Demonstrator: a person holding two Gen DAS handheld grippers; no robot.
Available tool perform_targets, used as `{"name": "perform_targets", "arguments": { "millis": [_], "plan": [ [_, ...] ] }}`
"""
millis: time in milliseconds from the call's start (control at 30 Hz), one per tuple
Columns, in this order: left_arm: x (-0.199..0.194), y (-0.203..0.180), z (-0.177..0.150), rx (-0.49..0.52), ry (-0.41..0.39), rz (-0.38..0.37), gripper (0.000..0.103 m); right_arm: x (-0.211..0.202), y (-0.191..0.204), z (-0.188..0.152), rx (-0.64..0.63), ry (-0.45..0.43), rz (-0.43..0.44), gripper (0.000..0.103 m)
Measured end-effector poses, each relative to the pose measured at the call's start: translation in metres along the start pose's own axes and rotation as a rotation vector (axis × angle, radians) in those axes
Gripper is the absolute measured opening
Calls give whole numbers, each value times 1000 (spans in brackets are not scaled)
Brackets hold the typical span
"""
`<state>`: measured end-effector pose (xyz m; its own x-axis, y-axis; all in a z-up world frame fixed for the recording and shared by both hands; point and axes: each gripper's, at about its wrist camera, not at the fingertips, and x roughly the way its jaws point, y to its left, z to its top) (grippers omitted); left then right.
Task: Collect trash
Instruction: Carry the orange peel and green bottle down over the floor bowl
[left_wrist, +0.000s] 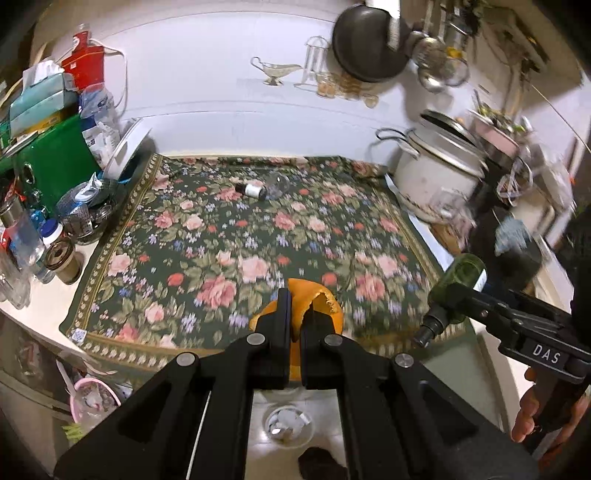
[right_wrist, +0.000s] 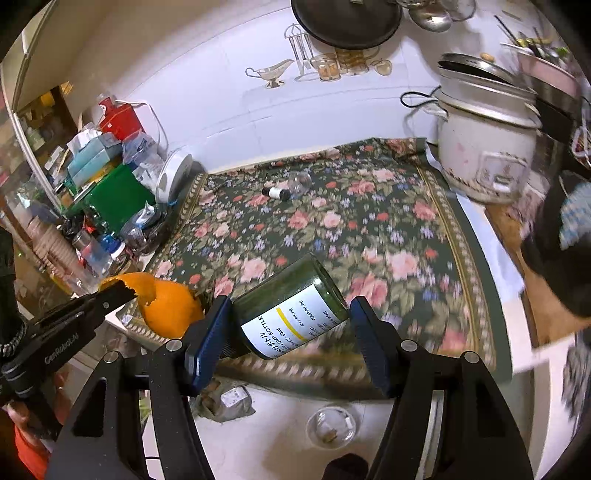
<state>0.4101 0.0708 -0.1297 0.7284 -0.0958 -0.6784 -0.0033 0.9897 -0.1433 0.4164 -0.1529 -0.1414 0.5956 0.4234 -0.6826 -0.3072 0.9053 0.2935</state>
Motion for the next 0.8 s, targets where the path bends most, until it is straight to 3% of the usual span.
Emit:
{"name": "perform_targets", "arguments": {
  "millis": [267, 467, 800],
  "plan": [
    [-35, 14, -68, 79, 55, -28, 2, -16, 32, -71, 67, 13, -34, 63],
    [-46, 19, -116, 92, 133, -21, 2, -28, 48, -114, 91, 75, -62, 63],
    [-27, 12, -191, 59, 290, -26, 2, -24, 42, -163, 84, 175, -101, 63]
  ]
}}
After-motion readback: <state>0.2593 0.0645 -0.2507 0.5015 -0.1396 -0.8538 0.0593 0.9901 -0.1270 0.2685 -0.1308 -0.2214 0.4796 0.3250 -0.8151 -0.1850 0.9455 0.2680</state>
